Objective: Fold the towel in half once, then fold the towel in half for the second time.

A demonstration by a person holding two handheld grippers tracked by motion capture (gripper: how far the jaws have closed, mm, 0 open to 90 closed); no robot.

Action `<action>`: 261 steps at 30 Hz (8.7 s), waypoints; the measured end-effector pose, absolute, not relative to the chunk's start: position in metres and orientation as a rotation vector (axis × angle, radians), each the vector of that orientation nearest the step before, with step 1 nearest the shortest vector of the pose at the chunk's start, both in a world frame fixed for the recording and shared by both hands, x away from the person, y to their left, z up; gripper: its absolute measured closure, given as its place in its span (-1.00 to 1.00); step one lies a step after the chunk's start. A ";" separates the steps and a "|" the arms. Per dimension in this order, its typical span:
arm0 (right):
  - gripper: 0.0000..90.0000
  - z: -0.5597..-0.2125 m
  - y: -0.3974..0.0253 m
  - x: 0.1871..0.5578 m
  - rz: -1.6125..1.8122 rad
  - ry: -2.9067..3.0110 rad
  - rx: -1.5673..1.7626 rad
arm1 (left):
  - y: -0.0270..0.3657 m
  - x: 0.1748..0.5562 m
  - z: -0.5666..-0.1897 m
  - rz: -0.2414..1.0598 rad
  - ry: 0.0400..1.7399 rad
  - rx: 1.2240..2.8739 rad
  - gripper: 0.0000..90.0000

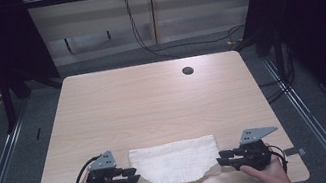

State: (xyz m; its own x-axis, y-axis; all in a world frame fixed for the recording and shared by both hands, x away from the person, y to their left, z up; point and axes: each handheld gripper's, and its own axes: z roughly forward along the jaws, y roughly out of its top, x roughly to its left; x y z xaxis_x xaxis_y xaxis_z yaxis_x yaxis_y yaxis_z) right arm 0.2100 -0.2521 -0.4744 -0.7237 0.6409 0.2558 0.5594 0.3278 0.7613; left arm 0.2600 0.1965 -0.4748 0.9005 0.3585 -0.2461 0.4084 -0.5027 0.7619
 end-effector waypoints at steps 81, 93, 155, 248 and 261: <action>0.57 -0.462 -0.104 0.255 1.377 2.673 0.946 | 0.166 0.354 -0.475 0.018 0.739 2.129 -0.09; 0.40 -0.490 -0.038 0.250 1.340 2.827 0.820 | 0.172 0.354 -0.480 0.028 0.789 2.104 -0.13; 0.89 -0.503 -0.032 0.244 1.267 2.743 0.749 | 0.152 0.347 -0.499 -0.093 0.679 2.257 0.80; 0.91 -0.423 -0.023 0.257 1.724 2.475 0.827 | 0.197 0.361 -0.421 -0.052 0.812 2.097 0.87; 0.91 -0.420 -0.055 0.249 1.700 2.417 0.859 | 0.160 0.363 -0.424 -0.069 0.762 2.116 0.85</action>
State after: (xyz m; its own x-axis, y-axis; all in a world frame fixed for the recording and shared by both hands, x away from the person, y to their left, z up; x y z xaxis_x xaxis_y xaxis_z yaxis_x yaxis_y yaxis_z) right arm 0.2487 -0.0554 -0.4198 -0.8423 0.4736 0.2573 0.4022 0.2345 0.8850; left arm 0.3629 0.1598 -0.4243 0.8118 0.4946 -0.3105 0.5424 -0.4414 0.7148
